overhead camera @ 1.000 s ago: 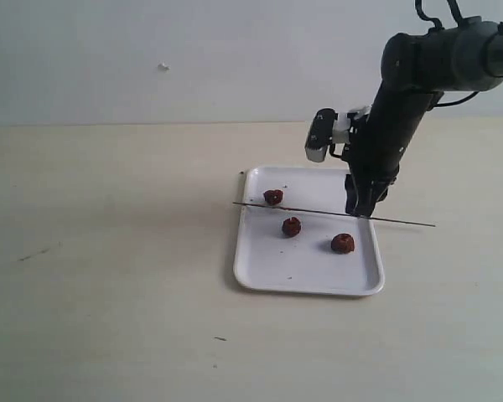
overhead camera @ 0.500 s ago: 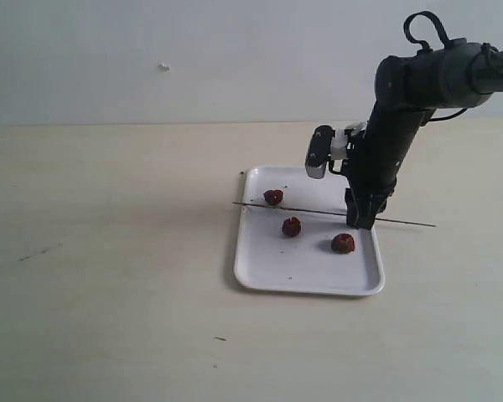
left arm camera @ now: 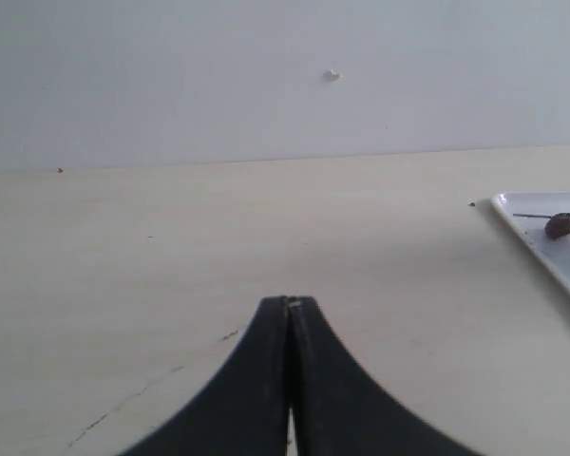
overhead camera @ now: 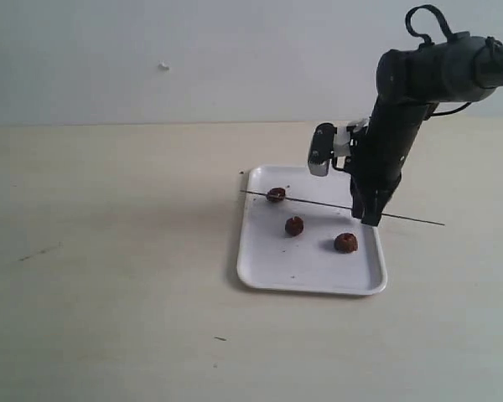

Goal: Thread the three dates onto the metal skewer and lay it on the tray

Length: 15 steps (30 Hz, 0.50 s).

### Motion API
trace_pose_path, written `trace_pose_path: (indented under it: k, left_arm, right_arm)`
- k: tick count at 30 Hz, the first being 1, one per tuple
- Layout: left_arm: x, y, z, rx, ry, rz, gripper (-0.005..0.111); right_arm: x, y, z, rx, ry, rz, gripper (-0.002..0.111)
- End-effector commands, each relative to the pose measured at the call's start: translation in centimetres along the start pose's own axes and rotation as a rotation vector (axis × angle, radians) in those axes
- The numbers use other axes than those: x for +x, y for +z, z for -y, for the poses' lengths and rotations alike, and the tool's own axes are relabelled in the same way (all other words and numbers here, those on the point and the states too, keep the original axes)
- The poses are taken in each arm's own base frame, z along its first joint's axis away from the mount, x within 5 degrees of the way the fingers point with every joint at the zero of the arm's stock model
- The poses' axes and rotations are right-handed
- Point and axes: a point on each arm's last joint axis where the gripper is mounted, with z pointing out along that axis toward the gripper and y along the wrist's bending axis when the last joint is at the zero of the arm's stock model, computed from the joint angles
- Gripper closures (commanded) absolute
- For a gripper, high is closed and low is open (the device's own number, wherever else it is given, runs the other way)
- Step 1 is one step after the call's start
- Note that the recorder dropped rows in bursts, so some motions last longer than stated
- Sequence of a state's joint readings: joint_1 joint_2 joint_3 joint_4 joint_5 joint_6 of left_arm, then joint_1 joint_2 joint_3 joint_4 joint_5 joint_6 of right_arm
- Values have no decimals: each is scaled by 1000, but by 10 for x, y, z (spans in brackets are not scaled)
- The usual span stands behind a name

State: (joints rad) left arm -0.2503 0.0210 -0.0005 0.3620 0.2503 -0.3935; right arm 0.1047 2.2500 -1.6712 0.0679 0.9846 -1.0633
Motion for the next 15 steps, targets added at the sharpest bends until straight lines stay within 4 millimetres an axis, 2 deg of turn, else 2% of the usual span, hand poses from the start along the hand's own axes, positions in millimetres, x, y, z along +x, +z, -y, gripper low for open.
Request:
trace_pose_path:
  k: [1, 4, 6, 7, 9, 10, 12, 15]
  left_arm:
    - [-1, 0, 0, 3, 1, 10, 107]
    - [-1, 0, 0, 3, 1, 10, 107]
    - [-1, 0, 0, 3, 1, 10, 107]
    - [-1, 0, 0, 3, 1, 10, 107]
    - [-1, 0, 0, 3, 1, 10, 107]
    - [-1, 0, 0, 3, 1, 10, 107]
    - [-1, 0, 0, 2, 20, 9, 107]
    - [-1, 0, 0, 1, 29, 10, 107]
  right_arm:
    - [-3, -60, -13, -26, 13, 59, 108]
    - [-11, -99, -25, -36, 51, 197, 108]
    - [-26, -145, -33, 2, 187, 458, 108]
    - [-27, -150, -37, -18, 226, 484, 108]
    - [-23, -140, -42, -47, 288, 471, 108]
    - [-18, -121, -42, -19, 322, 446, 108]
    - [-9, -96, -40, 56, 322, 425, 108]
    - [4, -99, -28, 102, 439, 453, 108]
